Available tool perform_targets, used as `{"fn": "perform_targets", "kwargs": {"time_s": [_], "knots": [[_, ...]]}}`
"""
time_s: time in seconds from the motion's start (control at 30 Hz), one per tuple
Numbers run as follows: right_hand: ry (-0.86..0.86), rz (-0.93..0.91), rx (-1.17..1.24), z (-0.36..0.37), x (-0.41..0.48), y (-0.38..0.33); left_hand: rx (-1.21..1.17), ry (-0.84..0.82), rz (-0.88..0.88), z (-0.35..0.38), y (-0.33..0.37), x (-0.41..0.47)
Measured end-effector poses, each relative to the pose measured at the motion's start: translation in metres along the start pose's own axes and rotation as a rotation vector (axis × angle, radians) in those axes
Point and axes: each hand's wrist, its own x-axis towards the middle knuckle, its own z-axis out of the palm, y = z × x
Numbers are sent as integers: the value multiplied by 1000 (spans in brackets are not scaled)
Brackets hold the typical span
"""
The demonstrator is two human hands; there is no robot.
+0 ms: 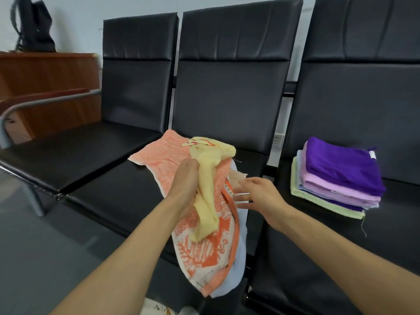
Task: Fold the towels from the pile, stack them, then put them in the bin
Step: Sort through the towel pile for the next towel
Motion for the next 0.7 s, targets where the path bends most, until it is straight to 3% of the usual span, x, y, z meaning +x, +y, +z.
{"fn": "perform_targets", "kwargs": {"time_s": [0.13,0.23,0.33,0.47,0.57,0.63,0.7], "knots": [[-68,224,446,-2,18,-4,-373,-185,-53,3,19,-14],[-154,254,573,-8,31,-7,-359,-401,-33,6,21,-24],[-165,213,554,-13,38,-16,-199,-511,-125,13,14,-25],[63,92,239,-16,41,-29,-85,-642,-238,22,13,-28],[92,-16,246,-28,32,-45,-16,-410,-234,39,13,-24],[69,-44,404,-39,26,-55,-88,-221,-237,49,12,-20],[68,-62,510,-54,20,-63,-211,-135,-222,59,14,-18]]}}
